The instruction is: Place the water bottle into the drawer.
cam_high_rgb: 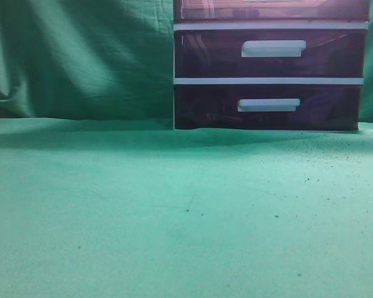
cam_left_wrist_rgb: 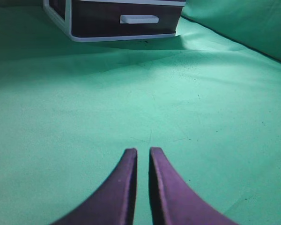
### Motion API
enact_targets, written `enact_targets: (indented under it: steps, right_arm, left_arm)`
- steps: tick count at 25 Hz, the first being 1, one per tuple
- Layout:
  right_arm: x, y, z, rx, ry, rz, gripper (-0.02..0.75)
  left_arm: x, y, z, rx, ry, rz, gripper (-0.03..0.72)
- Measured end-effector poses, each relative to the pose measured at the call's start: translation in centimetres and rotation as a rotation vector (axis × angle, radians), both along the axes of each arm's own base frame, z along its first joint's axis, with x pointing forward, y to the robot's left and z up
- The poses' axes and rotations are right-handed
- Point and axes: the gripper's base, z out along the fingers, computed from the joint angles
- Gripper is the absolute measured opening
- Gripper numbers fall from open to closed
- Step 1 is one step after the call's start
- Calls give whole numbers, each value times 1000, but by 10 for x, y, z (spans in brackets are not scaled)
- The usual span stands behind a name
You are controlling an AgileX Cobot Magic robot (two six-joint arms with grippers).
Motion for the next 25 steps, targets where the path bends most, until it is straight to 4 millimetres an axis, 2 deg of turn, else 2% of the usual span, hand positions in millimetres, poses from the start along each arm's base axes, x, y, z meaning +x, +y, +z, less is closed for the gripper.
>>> enact_targets:
  steps: [22,25]
  right_arm:
    - [0,0,0,15,4,-5,0]
    - [0,0,0,17,4,-6,0]
  left_arm:
    - [0,0,0,1,1,0,69]
    - [2,3,0,51,-35,55,69]
